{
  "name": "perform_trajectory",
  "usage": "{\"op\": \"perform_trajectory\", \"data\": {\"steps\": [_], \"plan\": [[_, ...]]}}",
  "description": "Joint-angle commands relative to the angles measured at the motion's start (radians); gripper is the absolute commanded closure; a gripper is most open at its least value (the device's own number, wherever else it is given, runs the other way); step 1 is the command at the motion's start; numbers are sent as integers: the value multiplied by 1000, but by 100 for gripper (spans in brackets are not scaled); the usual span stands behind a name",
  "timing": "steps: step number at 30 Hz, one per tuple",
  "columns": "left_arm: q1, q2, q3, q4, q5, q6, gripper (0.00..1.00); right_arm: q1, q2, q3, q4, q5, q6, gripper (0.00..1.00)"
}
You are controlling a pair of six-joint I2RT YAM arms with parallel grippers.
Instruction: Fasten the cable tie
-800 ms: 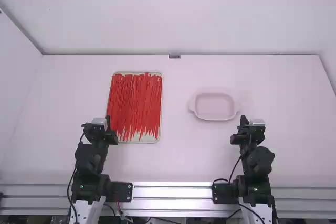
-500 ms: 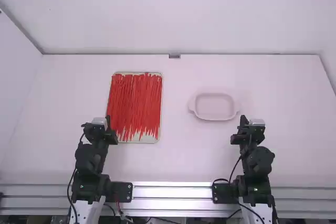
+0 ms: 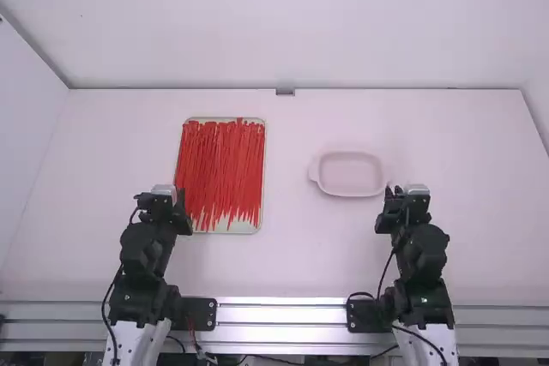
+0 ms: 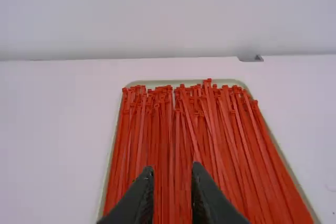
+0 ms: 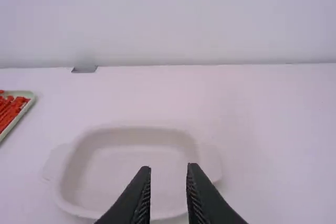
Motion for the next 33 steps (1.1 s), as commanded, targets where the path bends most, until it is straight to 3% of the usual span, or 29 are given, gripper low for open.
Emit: {"op": "perform_trajectory", "data": {"steps": [1,9,26,33], "plan": [[-10,41,47,-6,17,-10,78,16,56,65,-9,24,19,78],[-33,182,157,-61,26,-25,64,44,247,204,-72,43,48,64],[-82,525,433,-202,59,-54,30,58,695,531,-224,-79,62,29],[-100,643,528,-256,68,-68,18,130,851,645,-307,55,152,18]]}}
